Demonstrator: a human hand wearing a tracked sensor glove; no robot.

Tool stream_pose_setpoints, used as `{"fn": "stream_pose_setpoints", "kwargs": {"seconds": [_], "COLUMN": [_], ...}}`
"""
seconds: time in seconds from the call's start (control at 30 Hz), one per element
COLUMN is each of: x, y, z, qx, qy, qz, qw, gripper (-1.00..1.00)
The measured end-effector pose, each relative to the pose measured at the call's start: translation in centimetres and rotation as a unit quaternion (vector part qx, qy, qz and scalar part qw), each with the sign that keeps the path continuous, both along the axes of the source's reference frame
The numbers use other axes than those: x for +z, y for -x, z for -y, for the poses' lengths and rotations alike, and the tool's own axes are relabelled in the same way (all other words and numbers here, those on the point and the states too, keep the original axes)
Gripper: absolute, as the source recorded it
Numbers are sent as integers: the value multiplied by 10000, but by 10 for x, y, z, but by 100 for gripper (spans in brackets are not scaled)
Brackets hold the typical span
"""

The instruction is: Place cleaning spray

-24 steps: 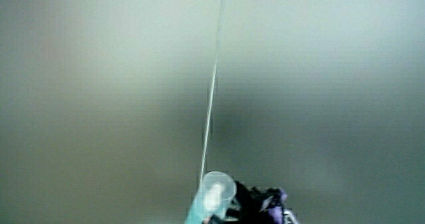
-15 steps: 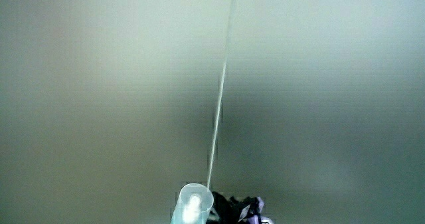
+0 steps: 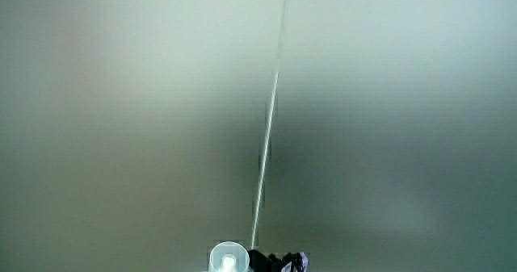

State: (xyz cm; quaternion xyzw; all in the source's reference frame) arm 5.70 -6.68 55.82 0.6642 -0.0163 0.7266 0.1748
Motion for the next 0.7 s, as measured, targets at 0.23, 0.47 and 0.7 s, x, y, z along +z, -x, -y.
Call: {"fn": "stream_pose_setpoints", "kwargs": {"seconds": [0.23,0.47,0.7], "x": [-5,-9,-1], "y": [0,0,-6], "z": [0,-2,-2], "qx": [-34,-62,-8], "qy": [-92,-120,-36], "qz": [-192,-390,-317], "qw": [9998,9991,9995], "gripper": [0,-22,-52]}}
